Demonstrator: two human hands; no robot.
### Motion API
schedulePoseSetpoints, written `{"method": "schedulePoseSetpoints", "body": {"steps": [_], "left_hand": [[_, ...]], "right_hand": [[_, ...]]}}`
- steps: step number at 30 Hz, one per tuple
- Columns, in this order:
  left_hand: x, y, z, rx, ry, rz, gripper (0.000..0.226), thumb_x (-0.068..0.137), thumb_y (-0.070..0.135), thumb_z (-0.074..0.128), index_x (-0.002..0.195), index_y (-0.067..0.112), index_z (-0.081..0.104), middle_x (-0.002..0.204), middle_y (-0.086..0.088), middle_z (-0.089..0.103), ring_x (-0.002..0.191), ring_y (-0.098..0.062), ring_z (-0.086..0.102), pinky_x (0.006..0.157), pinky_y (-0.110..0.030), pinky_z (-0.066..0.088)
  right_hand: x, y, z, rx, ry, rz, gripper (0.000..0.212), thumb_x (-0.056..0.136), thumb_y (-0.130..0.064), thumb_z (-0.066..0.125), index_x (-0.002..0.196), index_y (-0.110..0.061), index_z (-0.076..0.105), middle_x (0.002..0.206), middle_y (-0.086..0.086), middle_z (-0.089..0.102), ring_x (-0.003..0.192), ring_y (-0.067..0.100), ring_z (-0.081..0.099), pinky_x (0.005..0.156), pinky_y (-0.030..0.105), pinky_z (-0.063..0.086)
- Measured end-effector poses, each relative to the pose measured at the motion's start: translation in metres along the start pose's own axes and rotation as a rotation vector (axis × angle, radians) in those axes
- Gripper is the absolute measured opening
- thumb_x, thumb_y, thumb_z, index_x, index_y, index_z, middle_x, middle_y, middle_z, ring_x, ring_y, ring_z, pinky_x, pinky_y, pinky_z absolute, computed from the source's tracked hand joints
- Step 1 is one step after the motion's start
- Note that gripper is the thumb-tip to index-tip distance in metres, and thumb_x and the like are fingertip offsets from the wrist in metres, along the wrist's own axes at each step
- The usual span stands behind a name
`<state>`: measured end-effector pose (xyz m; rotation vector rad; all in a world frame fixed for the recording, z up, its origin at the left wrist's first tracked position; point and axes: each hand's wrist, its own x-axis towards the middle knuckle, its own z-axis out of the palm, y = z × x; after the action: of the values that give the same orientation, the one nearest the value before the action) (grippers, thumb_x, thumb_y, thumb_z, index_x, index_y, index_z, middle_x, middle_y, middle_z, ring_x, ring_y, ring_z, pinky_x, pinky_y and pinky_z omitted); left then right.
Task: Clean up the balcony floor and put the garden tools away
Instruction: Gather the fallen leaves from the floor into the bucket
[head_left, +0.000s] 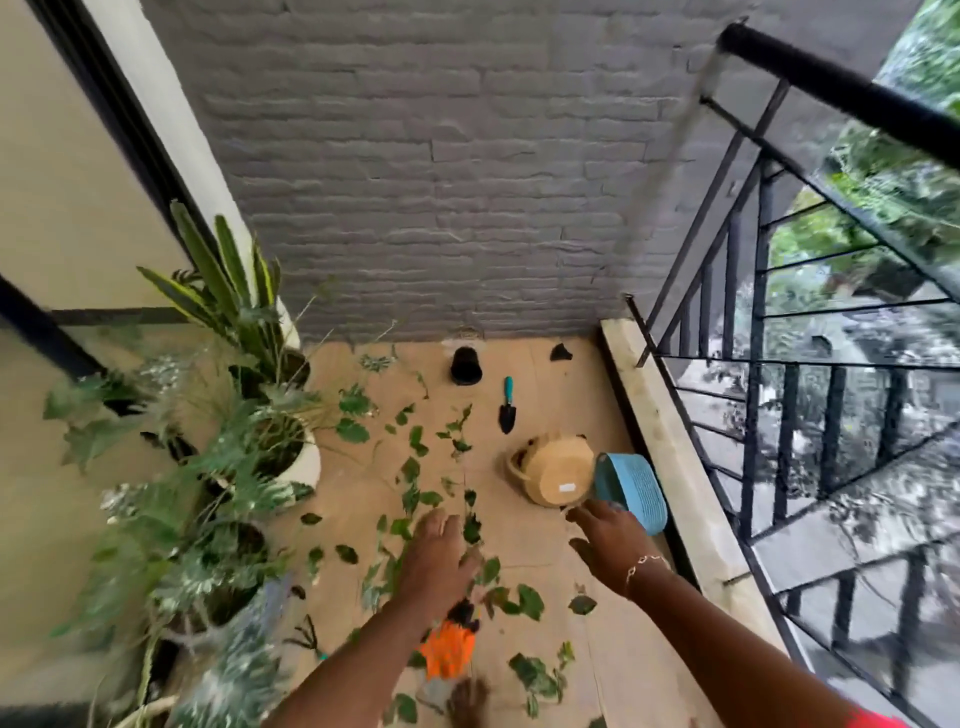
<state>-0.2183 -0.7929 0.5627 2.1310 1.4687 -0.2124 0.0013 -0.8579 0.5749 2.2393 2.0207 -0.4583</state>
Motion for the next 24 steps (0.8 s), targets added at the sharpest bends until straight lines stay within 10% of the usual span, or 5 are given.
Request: {"method": "schedulePoseSetpoints", "body": {"steps": [14, 18, 24], "left_hand": [[0.227, 0.027, -0.084, -0.021, 0.023, -0.007, 0.051, 0.098, 0.043, 0.038, 0.139, 0.011, 0.035, 0.147, -0.007, 0.027, 0.134, -0.022, 0.029, 0.105, -0.03, 0.032], [0.294, 0.042, -0.115, -0.04, -0.019, -0.075, 0.053, 0.099, 0.041, 0.038, 0.142, 0.011, 0.033, 0.151, -0.008, 0.023, 0.134, -0.023, 0.031, 0.106, -0.032, 0.034], [0.385, 0.062, -0.158, -0.054, 0.012, -0.098, 0.055, 0.099, 0.042, 0.038, 0.145, 0.013, 0.03, 0.151, -0.009, 0.023, 0.137, -0.023, 0.028, 0.106, -0.033, 0.034]], "right_hand": [[0.222, 0.071, -0.049, 0.058, -0.023, 0.02, 0.037, 0.089, -0.027, 0.054, 0.124, -0.015, 0.054, 0.122, 0.009, 0.052, 0.114, 0.031, 0.051, 0.093, 0.034, 0.042], [0.302, 0.106, -0.066, 0.017, -0.047, -0.078, 0.034, 0.063, -0.019, 0.077, 0.094, -0.012, 0.067, 0.087, 0.011, 0.061, 0.075, 0.036, 0.064, 0.063, 0.041, 0.054], [0.386, 0.128, -0.117, -0.113, -0.091, -0.216, 0.043, 0.094, -0.029, 0.047, 0.136, -0.019, 0.042, 0.132, 0.007, 0.045, 0.119, 0.026, 0.044, 0.098, 0.033, 0.036]]}}
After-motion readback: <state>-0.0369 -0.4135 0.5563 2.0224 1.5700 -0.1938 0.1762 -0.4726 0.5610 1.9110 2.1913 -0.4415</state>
